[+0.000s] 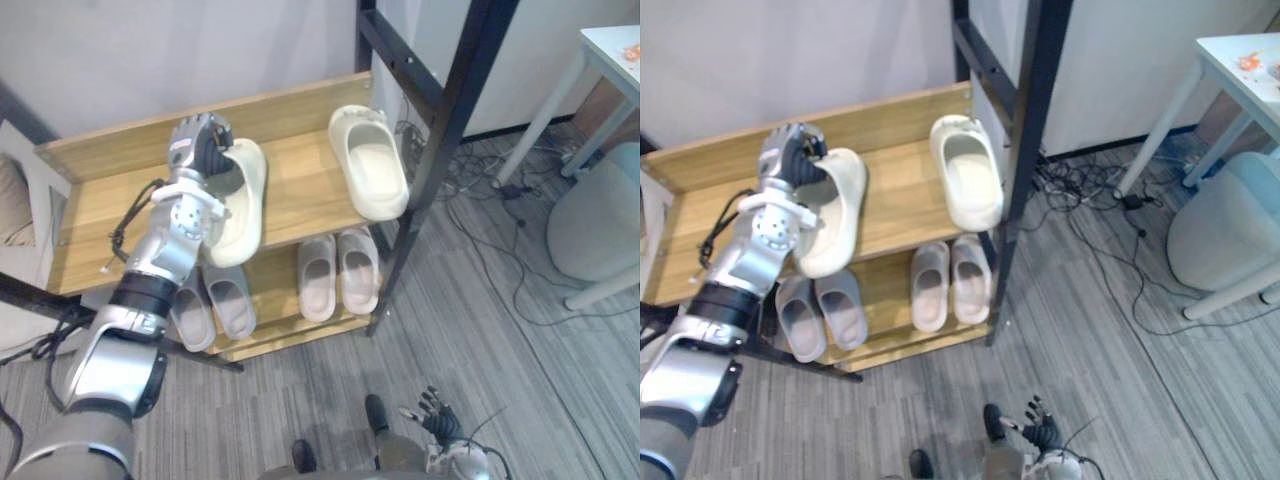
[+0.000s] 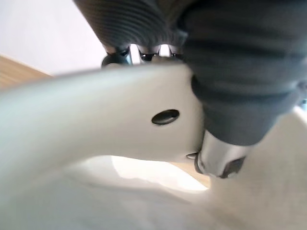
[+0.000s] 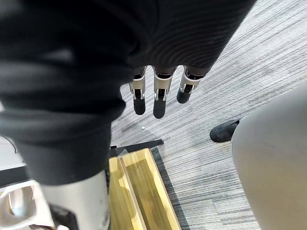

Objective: Organize the slippers on the shoe rack

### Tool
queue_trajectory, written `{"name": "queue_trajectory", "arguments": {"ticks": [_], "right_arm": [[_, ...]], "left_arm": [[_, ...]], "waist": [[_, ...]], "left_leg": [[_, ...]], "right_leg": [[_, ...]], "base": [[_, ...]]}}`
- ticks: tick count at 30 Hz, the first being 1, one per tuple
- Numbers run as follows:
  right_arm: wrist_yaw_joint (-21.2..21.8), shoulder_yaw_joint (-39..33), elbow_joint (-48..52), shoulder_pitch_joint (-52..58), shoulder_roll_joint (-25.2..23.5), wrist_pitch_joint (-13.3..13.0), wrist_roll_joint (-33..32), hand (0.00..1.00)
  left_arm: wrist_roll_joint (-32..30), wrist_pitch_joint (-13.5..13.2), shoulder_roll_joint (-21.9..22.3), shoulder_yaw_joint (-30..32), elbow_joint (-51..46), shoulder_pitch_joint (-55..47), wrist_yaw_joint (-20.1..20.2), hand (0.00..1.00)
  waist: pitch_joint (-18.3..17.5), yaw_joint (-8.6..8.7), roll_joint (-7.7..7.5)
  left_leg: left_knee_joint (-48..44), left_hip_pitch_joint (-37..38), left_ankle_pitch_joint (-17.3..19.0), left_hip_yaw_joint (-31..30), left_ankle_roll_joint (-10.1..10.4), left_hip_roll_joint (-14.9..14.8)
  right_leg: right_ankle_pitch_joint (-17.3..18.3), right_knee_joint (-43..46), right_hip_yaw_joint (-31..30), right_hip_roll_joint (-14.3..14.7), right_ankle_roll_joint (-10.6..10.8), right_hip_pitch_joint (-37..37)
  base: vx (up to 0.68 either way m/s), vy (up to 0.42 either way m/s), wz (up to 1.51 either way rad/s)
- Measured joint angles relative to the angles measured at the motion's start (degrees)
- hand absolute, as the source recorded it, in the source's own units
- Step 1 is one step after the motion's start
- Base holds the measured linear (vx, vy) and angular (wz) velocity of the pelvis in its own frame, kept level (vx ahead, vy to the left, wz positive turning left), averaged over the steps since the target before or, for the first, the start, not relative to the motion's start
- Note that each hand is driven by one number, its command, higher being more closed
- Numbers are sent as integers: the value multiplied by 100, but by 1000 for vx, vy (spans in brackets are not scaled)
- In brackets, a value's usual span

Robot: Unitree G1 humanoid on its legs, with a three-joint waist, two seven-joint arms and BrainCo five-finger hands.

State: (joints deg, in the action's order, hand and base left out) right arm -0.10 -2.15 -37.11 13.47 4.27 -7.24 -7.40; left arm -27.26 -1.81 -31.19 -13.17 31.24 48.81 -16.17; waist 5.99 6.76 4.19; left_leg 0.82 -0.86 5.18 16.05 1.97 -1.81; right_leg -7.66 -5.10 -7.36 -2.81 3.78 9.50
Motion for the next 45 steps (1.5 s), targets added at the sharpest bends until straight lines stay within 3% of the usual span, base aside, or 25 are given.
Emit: {"name": "queue_trajectory", "arguments": {"ticks": [4,8,9,28,32,45], "right_arm": [[-7,-9,22,-3,-32,1,-2,0],[-32,-55,30,-6,-105,2,-7,0],[-51,-91,49,-4,-139,-1,-15,0],[-102,-179,51,10,-178,7,-171,0],[-104,-170,31,-1,-177,33,-169,0],[-104,-169,-238,-215,-146,137,-170,0]], "left_arm": [[39,50,179,65,2,32,-121,100],[104,163,316,166,109,215,-179,100],[105,202,336,248,111,224,-222,0],[315,285,848,719,312,465,-413,0],[508,285,1176,701,466,483,-382,0],[1124,276,1381,702,657,443,-376,0]], "waist": [[6,35,-7],[88,35,-106],[90,54,-109],[97,65,-120],[98,78,-122],[98,189,-119]], "left_leg": [[-7,-7,34,102,-54,51],[-147,-27,129,214,-84,80],[-214,-74,174,238,-99,90],[-221,-172,207,302,-153,187],[-211,-91,189,119,-177,221],[-79,13,30,-289,-226,298]], "right_leg": [[-26,0,-118,-38,37,51],[-59,-1,-261,-72,88,65],[-68,-1,-297,-87,101,96],[-92,1,-367,-177,139,223],[-76,-5,-172,-209,151,62],[-35,-45,400,-290,91,-156]], "base": [[-10,17,-15],[-21,6,-12],[-24,1,-19],[11,-4,-2],[16,-19,21],[1,-20,16]]}}
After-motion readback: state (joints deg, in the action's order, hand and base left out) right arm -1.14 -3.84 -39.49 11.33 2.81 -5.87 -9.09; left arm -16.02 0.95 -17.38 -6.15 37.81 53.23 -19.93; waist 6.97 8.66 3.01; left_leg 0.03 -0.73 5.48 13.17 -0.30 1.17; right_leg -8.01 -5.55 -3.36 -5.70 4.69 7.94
